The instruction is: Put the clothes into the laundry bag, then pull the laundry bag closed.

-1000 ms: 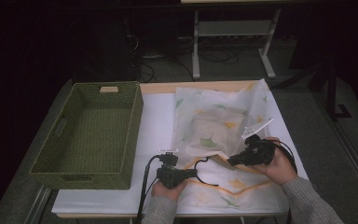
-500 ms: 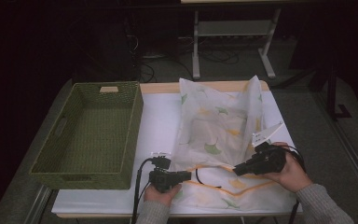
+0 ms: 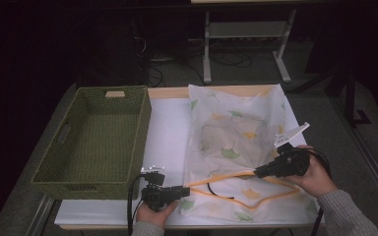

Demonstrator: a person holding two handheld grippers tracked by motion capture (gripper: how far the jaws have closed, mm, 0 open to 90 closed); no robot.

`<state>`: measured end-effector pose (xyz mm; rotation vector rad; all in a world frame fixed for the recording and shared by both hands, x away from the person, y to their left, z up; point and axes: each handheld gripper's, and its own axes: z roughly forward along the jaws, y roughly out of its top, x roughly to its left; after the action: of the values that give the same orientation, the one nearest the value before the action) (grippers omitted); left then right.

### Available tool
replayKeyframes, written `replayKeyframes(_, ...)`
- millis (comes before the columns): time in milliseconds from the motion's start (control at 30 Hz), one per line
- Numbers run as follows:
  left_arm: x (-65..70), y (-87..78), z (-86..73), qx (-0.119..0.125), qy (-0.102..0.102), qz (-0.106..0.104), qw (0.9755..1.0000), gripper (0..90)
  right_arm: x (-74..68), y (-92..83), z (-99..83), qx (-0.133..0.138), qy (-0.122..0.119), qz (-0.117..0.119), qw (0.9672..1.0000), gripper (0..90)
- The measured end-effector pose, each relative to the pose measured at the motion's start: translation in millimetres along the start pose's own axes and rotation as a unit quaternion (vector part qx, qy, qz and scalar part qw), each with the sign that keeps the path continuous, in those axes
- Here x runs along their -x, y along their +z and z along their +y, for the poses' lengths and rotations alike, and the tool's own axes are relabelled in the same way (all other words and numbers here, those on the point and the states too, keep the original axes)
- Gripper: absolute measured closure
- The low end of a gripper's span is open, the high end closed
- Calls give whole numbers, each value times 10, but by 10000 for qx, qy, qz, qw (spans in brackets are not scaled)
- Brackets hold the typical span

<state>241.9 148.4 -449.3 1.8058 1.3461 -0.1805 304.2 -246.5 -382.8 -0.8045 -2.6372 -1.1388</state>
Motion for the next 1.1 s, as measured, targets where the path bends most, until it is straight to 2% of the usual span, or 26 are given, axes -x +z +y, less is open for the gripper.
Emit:
replayKeyframes(133, -24, -15, -39, -105, -6, -97, 9999, 555, 25, -54, 0, 66, 73, -53, 9999, 860)
replayKeyframes(233, -44, -4, -60, -190, -66, -142, 9997, 572, 2, -53, 20, 89, 55, 7, 9999, 794)
replayKeyframes(333, -63, -6, -71, -223, -71, -153, 9996, 592, -54, -24, 64, 78, -73, 13, 9999, 747)
replayKeyframes(500, -67, -16, -79, -230, -87, -190, 9995, 584, -124, 51, 148, 13, -209, -4, 9998, 717)
replayKeyframes(1000, -42, -8, -78, -206, -105, -142, 9996, 540, -281, 207, 347, -76, -482, 72, 9988, 677)
replayKeyframes(1100, -47, -6, -68, -239, -55, -66, 9997, 591, -314, 252, 396, -124, -549, 106, 9984, 671)
